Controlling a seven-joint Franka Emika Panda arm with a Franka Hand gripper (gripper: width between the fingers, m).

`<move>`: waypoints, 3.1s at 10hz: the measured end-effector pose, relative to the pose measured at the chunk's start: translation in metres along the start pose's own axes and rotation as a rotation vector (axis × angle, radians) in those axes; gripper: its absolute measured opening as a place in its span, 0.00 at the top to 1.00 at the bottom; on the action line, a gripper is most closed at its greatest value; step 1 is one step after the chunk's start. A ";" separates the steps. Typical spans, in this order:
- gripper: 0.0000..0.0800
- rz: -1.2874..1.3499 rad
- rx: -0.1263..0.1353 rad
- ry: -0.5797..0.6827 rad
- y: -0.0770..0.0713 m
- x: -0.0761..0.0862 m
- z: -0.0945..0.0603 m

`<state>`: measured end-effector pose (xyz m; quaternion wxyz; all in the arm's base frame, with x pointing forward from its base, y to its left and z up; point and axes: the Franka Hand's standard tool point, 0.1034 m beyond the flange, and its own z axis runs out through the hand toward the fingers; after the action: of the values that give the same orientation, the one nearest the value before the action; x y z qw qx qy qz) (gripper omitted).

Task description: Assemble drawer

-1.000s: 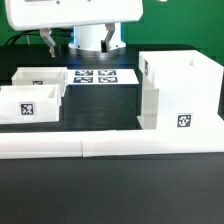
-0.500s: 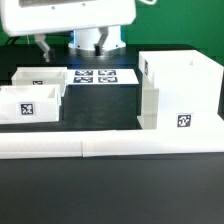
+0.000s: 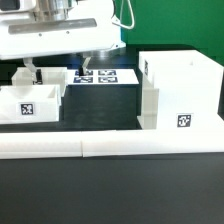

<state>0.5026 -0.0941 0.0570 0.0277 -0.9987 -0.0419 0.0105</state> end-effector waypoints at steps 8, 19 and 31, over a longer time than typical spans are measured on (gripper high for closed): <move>0.19 -0.010 -0.035 -0.021 0.009 -0.012 0.047; 0.94 0.019 -0.043 -0.013 0.010 -0.008 0.051; 0.95 -0.021 -0.016 0.012 -0.045 0.027 0.013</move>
Offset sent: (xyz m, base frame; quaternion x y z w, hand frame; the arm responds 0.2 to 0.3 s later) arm 0.0008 0.0036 -0.0231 -0.0030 0.0152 -0.0419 0.9990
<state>0.5251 -0.0462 0.0465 0.0202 -0.9984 -0.0523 0.0038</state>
